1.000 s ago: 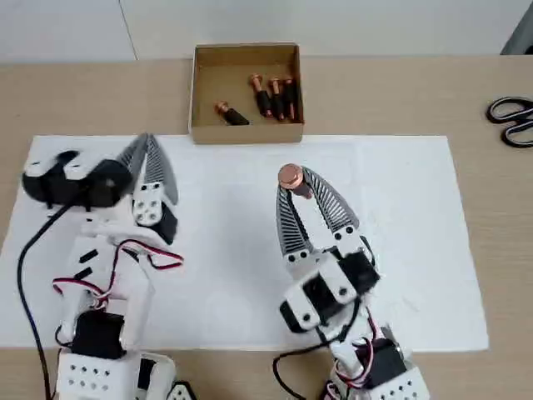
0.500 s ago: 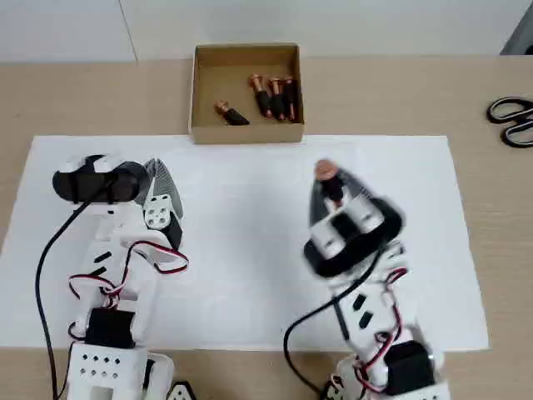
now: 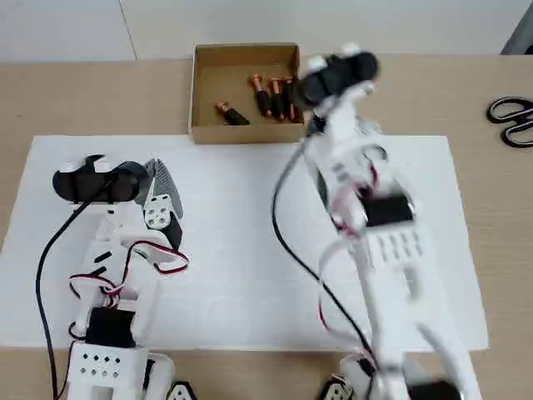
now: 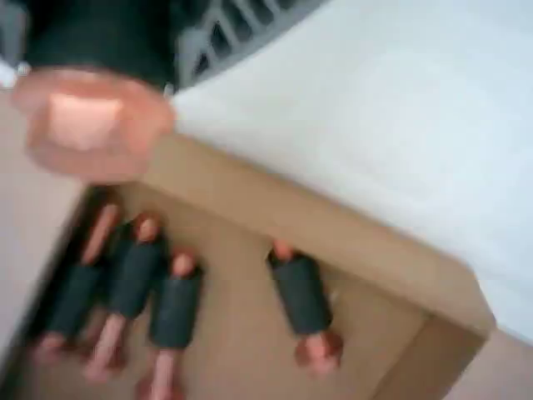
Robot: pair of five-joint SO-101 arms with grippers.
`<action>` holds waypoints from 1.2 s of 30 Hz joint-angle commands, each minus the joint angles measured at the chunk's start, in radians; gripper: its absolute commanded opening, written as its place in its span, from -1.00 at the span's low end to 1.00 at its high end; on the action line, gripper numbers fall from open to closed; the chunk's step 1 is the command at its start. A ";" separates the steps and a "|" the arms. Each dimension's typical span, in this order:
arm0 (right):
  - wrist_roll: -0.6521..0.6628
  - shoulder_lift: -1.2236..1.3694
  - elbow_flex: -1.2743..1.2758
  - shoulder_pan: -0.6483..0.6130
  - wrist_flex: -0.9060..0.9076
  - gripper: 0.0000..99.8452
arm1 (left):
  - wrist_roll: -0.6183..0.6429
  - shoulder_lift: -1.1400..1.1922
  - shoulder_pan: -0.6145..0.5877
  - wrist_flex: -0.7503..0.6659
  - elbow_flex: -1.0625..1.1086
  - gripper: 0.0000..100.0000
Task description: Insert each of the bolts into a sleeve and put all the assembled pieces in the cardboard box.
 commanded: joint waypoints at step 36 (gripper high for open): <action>0.264 1.589 -1.786 -0.088 0.042 -0.99 | -0.003 -0.009 0.003 -0.002 -0.008 -0.99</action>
